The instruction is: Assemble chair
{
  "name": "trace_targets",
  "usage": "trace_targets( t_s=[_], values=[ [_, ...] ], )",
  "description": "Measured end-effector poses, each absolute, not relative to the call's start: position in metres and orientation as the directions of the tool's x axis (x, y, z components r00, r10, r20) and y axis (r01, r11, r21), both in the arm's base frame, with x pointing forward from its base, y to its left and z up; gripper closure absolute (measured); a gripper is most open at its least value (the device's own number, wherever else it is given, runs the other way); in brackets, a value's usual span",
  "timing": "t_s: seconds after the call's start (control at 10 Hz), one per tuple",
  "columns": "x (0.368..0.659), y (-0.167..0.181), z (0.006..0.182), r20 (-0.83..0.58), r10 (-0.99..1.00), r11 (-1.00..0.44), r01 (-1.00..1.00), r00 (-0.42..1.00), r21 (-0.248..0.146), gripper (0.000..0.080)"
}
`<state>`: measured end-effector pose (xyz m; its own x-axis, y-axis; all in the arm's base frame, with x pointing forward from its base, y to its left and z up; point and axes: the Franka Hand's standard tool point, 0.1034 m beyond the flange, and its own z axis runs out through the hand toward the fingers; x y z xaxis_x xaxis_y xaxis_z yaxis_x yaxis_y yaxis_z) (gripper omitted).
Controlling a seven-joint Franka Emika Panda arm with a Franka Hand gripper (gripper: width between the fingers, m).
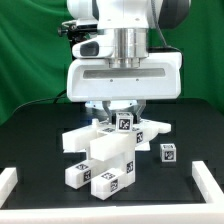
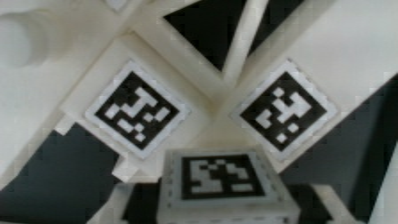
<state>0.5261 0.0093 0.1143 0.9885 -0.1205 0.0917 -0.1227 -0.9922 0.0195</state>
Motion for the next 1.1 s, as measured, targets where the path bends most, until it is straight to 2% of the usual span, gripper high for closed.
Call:
trace_targets(
  t_s=[0.1, 0.2, 0.3, 0.6, 0.7, 0.8, 0.9, 1.1],
  values=[
    [0.5274, 0.0084, 0.1140, 0.102, -0.239, -0.971, -0.241, 0.966, 0.001, 0.0518],
    [0.5280, 0.0072, 0.1136, 0.114, -0.396, -0.918, -0.394, 0.911, -0.040, 0.0518],
    [0.5293, 0.0047, 0.1135, 0.128, -0.551, -0.835, -0.542, 0.825, -0.099, 0.0518],
    [0.5298, 0.0073, 0.1136, 0.129, -0.518, -0.856, -0.509, 0.846, -0.094, 0.0518],
    [0.5295, 0.0083, 0.1135, 0.135, -0.436, -0.900, -0.430, 0.890, -0.074, 0.0347],
    [0.5298, 0.0118, 0.1142, 0.134, -0.198, -0.980, -0.198, 0.971, -0.017, 0.0188],
    [0.5309, 0.0111, 0.1155, 0.122, -0.018, -1.000, -0.020, 0.992, 0.015, 0.0188],
    [0.5254, 0.0144, 0.1115, 0.104, 0.318, -0.947, 0.311, 0.943, 0.075, 0.0153]
  ],
)
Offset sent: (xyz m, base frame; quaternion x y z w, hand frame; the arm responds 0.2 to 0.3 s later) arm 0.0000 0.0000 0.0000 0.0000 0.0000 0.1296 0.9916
